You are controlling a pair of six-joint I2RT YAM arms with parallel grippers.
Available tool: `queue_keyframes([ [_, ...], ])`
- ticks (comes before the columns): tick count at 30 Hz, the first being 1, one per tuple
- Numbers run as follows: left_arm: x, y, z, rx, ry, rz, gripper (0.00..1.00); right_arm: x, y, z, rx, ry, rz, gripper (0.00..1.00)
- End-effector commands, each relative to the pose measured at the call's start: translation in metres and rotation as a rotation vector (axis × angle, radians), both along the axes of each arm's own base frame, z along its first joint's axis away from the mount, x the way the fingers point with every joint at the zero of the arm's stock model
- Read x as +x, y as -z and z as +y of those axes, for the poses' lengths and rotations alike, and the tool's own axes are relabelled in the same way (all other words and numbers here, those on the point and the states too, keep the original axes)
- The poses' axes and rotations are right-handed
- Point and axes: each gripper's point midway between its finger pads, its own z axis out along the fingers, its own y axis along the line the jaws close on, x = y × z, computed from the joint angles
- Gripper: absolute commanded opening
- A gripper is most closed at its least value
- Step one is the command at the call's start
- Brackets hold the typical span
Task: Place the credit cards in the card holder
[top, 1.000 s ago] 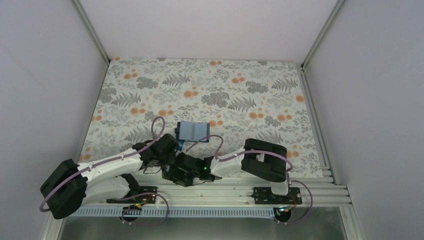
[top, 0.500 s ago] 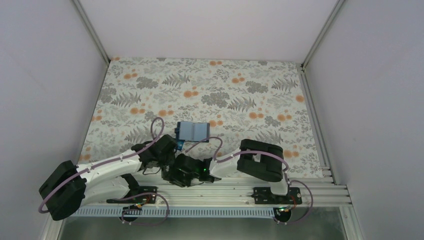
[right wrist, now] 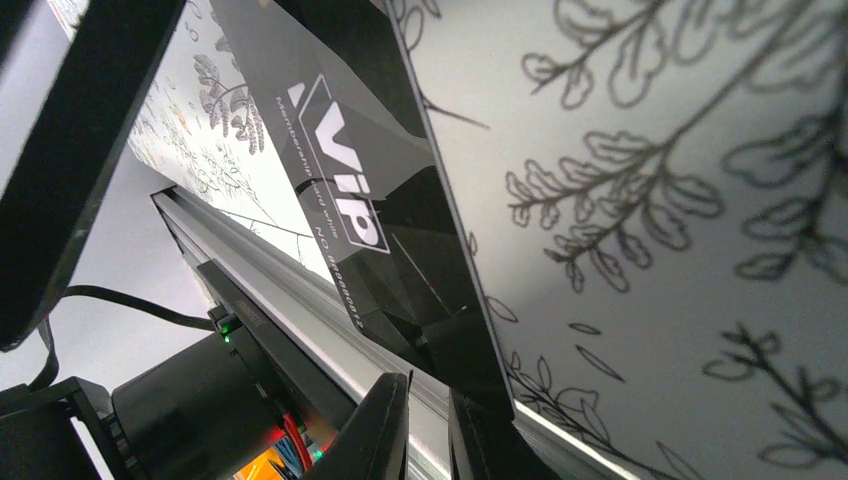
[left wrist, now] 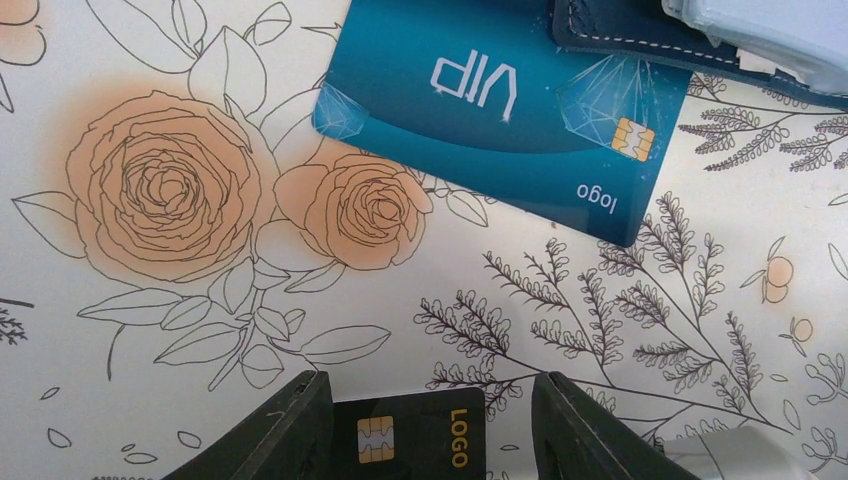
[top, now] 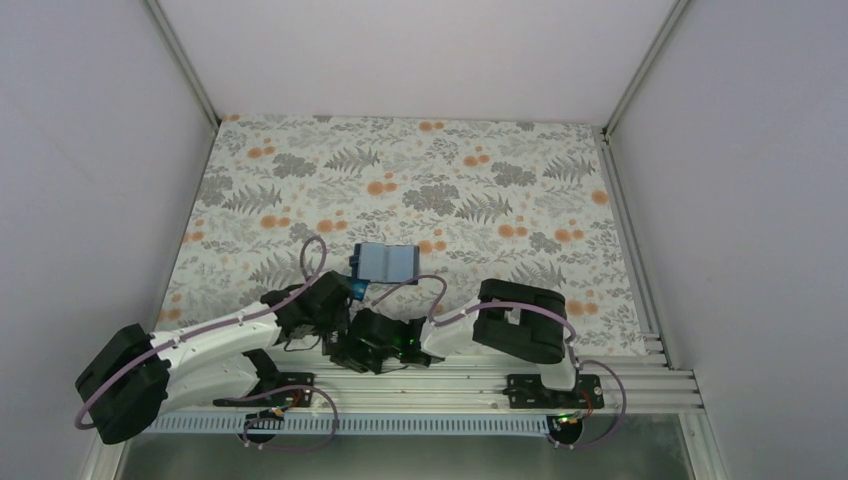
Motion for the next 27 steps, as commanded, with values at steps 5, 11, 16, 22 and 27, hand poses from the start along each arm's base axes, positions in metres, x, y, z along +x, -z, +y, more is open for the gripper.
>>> queue_keyframes([
  [5, -0.011, 0.010, 0.004, 0.007, 0.010, 0.044, 0.51, -0.007, 0.007, -0.009, -0.055, -0.024, 0.015, 0.33],
  [11, -0.019, 0.015, 0.005, -0.018, 0.000, 0.072, 0.51, -0.002, 0.013, -0.021, -0.098, 0.016, 0.000, 0.61],
  [16, -0.024, 0.015, 0.007, -0.032, -0.003, 0.077, 0.51, -0.008, 0.029, -0.018, -0.086, 0.009, 0.058, 0.59],
  [22, -0.029, 0.012, 0.006, -0.055, 0.000, 0.088, 0.50, -0.002, 0.028, -0.021, -0.074, 0.030, 0.040, 0.47],
  [27, -0.029, 0.003, 0.004, -0.060, 0.018, 0.085, 0.50, -0.002, 0.027, -0.023, -0.096, 0.019, 0.025, 0.33],
])
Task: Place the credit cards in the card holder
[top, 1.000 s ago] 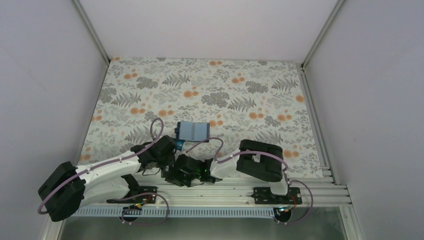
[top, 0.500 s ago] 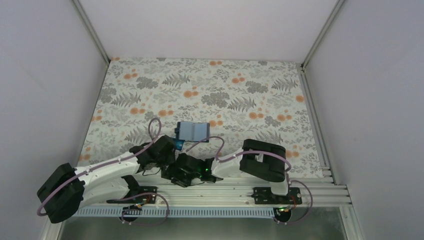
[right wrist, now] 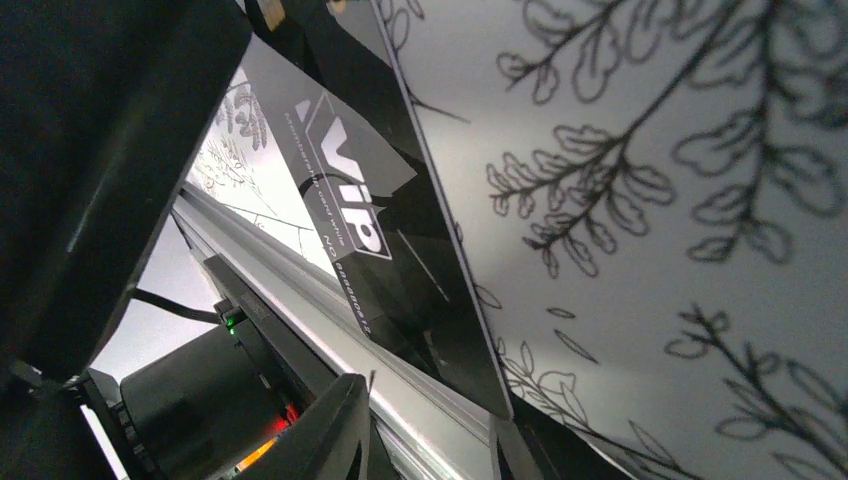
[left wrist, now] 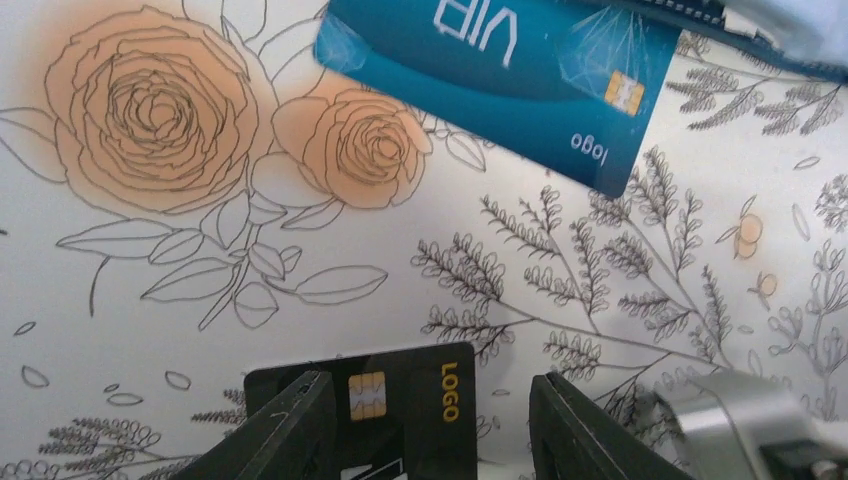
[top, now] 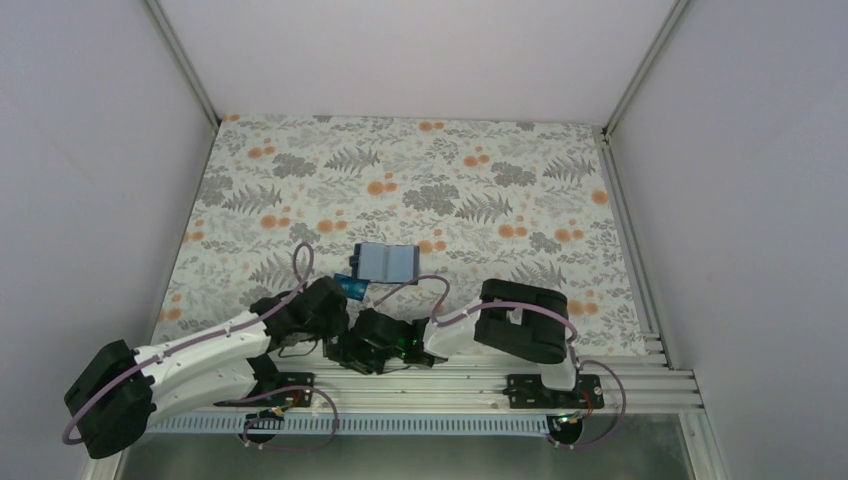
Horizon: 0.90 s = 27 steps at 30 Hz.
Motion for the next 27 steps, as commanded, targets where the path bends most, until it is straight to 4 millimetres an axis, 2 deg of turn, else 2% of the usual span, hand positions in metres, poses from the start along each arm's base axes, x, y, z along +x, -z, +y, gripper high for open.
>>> queue_keyframes([
  [1, -0.019, 0.003, 0.001, 0.016, 0.061, 0.080, 0.50, -0.001, 0.029, -0.021, -0.118, 0.018, 0.018, 0.33],
  [6, -0.014, -0.005, -0.005, 0.011, 0.077, 0.073, 0.50, -0.002, 0.030, -0.025, -0.124, 0.013, 0.020, 0.40],
  [9, -0.006, -0.015, -0.005, 0.024, 0.067, 0.041, 0.50, -0.003, 0.031, -0.028, -0.113, 0.018, 0.033, 0.46],
  [13, 0.008, -0.027, -0.008, 0.051, 0.062, 0.000, 0.50, -0.003, 0.033, -0.027, -0.107, 0.017, 0.034, 0.48],
  [18, 0.019, -0.016, 0.000, 0.116, 0.041, 0.030, 0.50, -0.001, 0.034, -0.027, -0.102, 0.027, 0.042, 0.48],
  [27, 0.027, 0.009, 0.005, 0.082, 0.051, 0.101, 0.50, 0.004, 0.040, -0.026, -0.106, 0.036, 0.048, 0.49],
])
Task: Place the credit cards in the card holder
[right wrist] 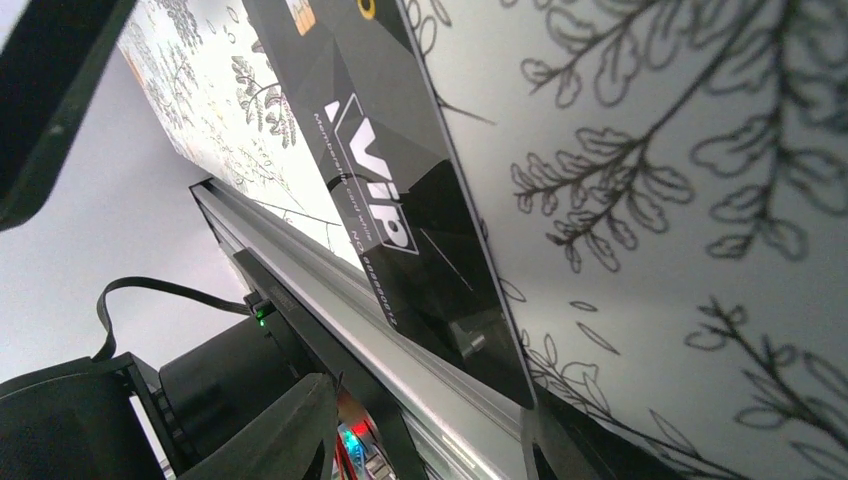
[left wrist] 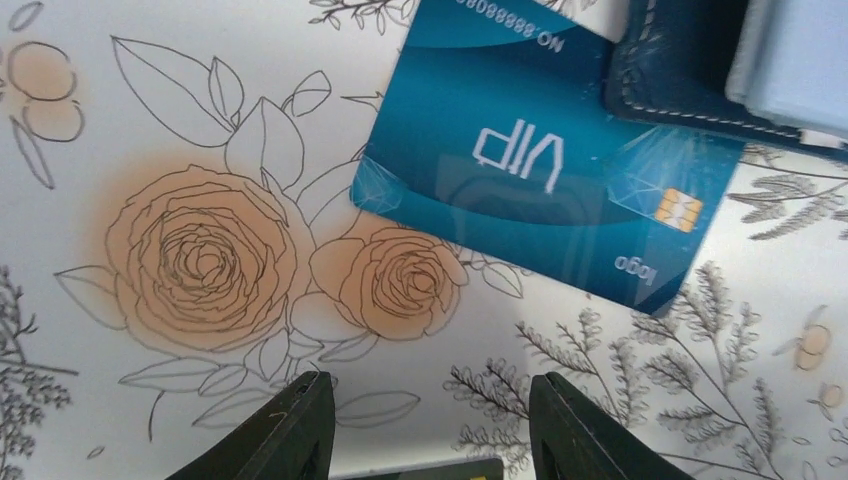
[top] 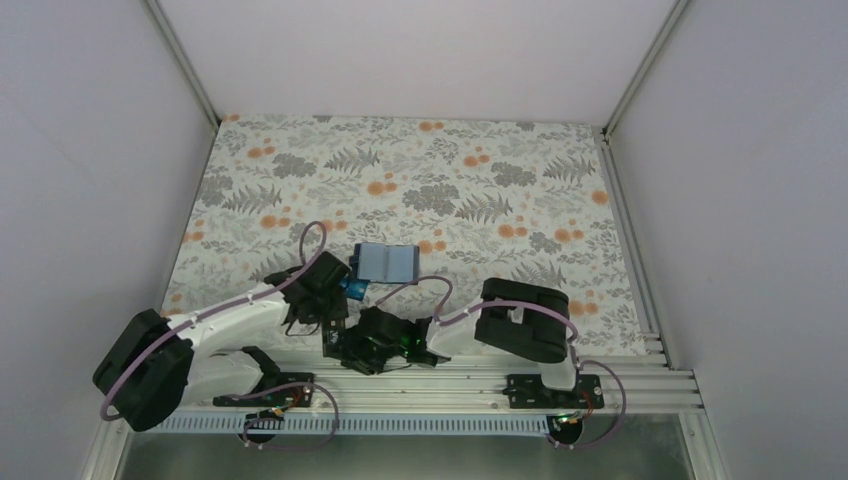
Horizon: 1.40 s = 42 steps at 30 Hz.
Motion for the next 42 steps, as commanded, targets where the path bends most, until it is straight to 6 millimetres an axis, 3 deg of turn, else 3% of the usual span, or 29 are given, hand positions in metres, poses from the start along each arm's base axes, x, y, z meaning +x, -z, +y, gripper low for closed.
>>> queue_keyframes([
  [1, -0.001, 0.014, -0.005, -0.034, 0.050, 0.041, 0.50, 0.001, 0.045, -0.025, -0.145, 0.023, 0.034, 0.49],
  [13, -0.037, 0.023, -0.001, -0.112, 0.026, 0.114, 0.50, 0.004, 0.052, -0.017, -0.125, 0.026, 0.042, 0.44],
  [16, -0.044, 0.023, -0.002, -0.116, 0.027, 0.123, 0.50, 0.004, 0.051, -0.016, -0.118, 0.025, 0.035, 0.39],
  [18, -0.045, 0.023, -0.002, -0.110, 0.026, 0.124, 0.50, 0.019, 0.051, -0.019, -0.116, 0.056, 0.035, 0.36],
  [26, -0.053, 0.030, 0.000, -0.111, 0.021, 0.139, 0.50, 0.026, 0.047, -0.022, -0.109, 0.063, 0.018, 0.18],
  [29, -0.054, 0.030, 0.000, -0.114, 0.021, 0.139, 0.50, 0.026, 0.046, -0.021, -0.104, 0.061, 0.016, 0.17],
  [33, -0.053, 0.027, -0.001, -0.121, 0.019, 0.131, 0.50, 0.028, 0.037, -0.024, -0.102, 0.042, -0.010, 0.15],
  [39, -0.053, 0.024, -0.004, -0.144, 0.011, 0.127, 0.50, 0.056, 0.009, -0.048, -0.175, 0.072, -0.155, 0.16],
  [42, -0.046, 0.015, -0.011, -0.169, 0.008, 0.109, 0.50, 0.064, 0.008, -0.054, -0.177, 0.071, -0.161, 0.16],
])
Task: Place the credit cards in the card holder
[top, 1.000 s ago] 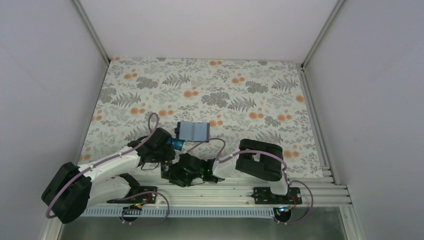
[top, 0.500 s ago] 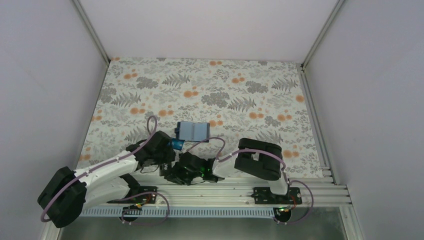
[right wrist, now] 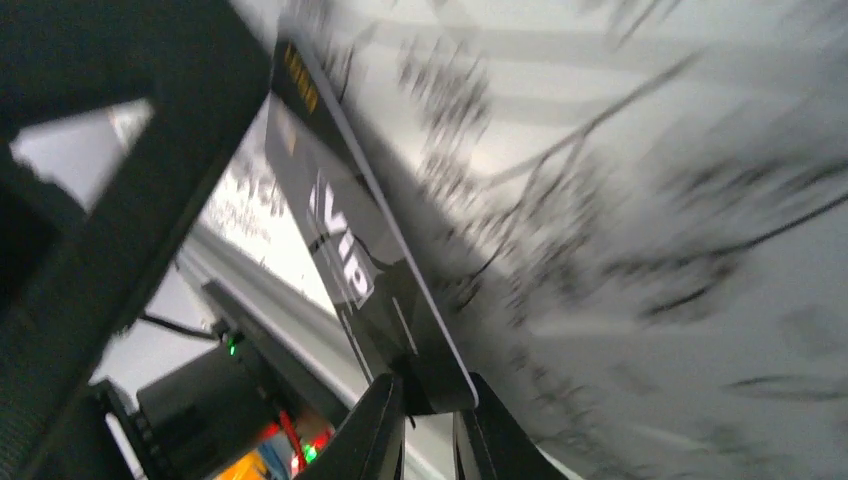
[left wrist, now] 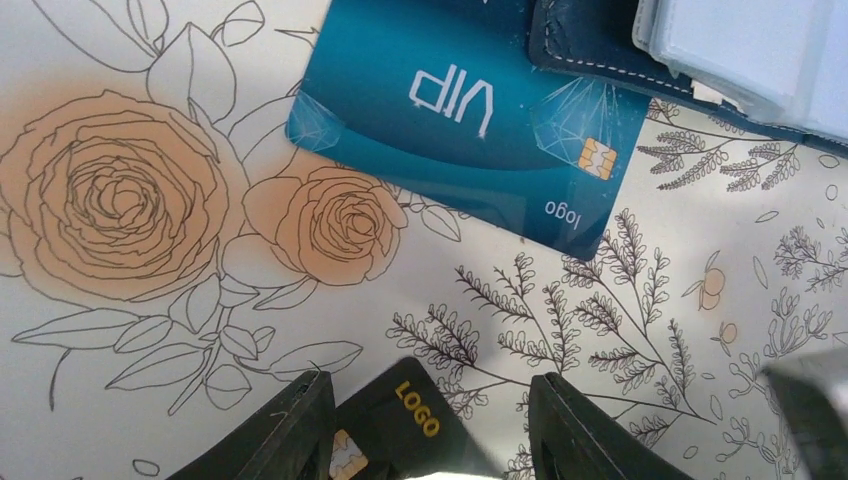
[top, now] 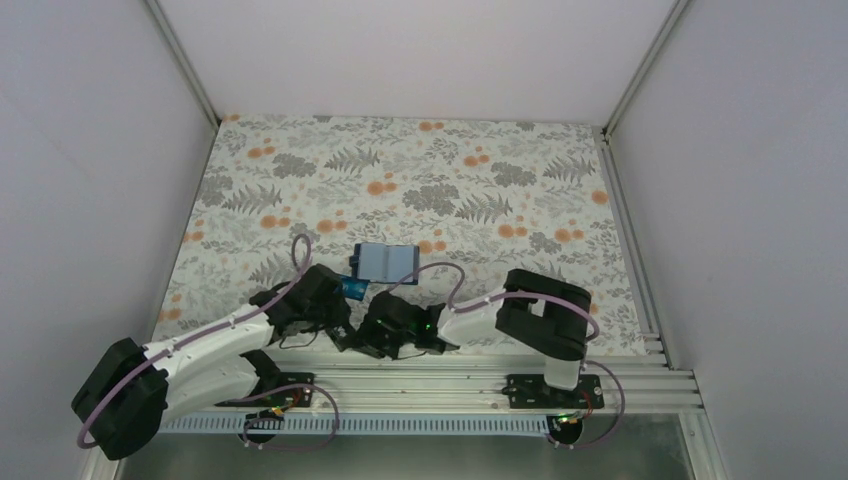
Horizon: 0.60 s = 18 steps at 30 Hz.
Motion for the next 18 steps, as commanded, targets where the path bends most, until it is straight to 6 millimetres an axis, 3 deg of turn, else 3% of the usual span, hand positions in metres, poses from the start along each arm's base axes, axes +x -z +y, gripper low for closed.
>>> queue_keyframes([
  [1, -0.030, 0.010, 0.001, -0.008, 0.014, 0.151, 0.50, 0.044, 0.014, -0.030, -0.100, 0.098, -0.092, 0.16],
  [6, -0.028, 0.006, -0.008, -0.043, 0.015, 0.158, 0.49, 0.056, 0.019, -0.038, -0.084, 0.087, -0.075, 0.15],
  [13, -0.024, 0.005, -0.019, -0.088, 0.025, 0.163, 0.48, 0.075, 0.007, -0.044, -0.064, 0.070, -0.143, 0.14],
  [18, -0.018, 0.003, -0.026, -0.094, 0.031, 0.155, 0.47, 0.079, 0.003, -0.043, -0.052, 0.030, -0.173, 0.04],
])
